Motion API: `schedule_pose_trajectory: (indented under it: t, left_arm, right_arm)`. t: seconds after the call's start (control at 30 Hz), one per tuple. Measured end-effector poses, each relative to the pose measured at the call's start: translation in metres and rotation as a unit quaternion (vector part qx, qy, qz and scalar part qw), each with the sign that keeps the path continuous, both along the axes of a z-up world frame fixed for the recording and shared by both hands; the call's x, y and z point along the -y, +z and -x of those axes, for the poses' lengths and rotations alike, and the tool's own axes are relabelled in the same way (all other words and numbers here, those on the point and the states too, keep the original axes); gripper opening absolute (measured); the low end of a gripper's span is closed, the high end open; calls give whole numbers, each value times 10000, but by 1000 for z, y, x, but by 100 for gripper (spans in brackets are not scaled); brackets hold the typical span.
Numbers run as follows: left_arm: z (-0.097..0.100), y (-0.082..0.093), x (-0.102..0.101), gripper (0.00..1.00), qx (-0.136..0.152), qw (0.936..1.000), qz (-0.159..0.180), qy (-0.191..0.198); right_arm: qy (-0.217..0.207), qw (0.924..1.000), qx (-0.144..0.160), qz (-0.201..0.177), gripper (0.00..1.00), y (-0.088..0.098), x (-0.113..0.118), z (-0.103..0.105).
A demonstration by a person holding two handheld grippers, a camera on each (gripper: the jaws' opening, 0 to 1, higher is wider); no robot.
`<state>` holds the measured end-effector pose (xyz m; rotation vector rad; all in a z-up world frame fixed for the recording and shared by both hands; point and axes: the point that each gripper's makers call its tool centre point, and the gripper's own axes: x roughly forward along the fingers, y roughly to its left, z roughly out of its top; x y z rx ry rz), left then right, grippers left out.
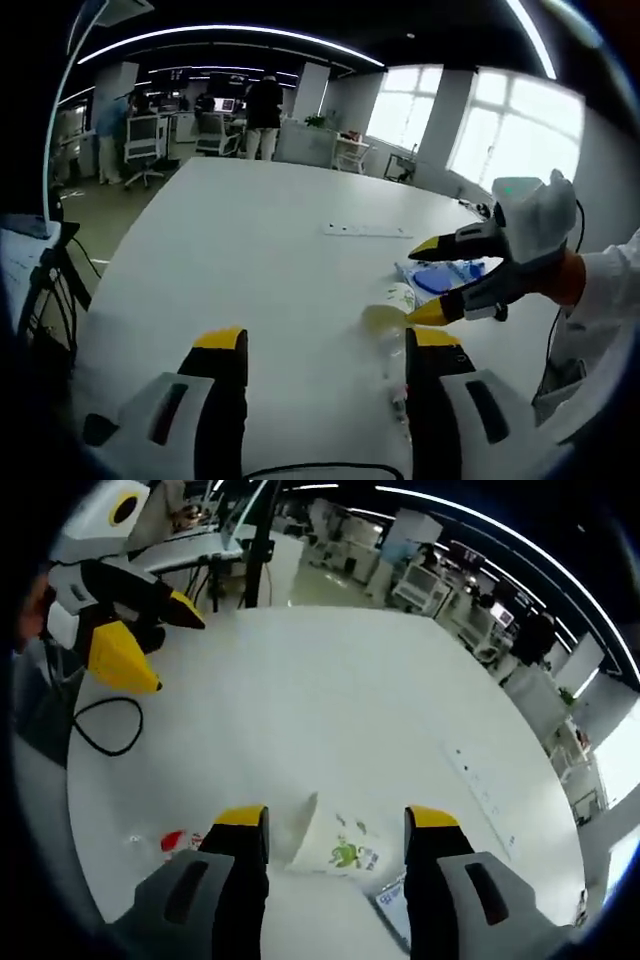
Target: Arrange the tabletop items into an orderly group along one side of the table until the central work area is clear of visible clutter.
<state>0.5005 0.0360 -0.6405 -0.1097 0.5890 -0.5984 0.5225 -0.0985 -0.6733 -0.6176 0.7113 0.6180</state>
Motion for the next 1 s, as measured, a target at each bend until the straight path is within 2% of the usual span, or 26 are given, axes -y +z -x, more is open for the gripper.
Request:
schedule_pose_trajectory:
  t: [0.13, 0.27, 0.53, 1.0]
  left_arm:
    - [-6, -8, 2, 64, -39, 9998, -140, -164]
    - [-15, -6, 8, 64, 33, 9996, -133, -267]
    - [-23, -13, 15, 63, 30, 9989, -200, -427]
    - [-36, -38, 39, 61, -49, 9950, -402, -916]
  right_arm:
    - [-38, 10000, 17, -11, 53, 2, 3, -2]
    - [-104, 9999, 49, -45, 54, 5, 9, -3]
    - [-234, 9997, 1, -112, 54, 7, 21, -3]
    - [-366, 9991, -27, -215, 54, 12, 36, 1]
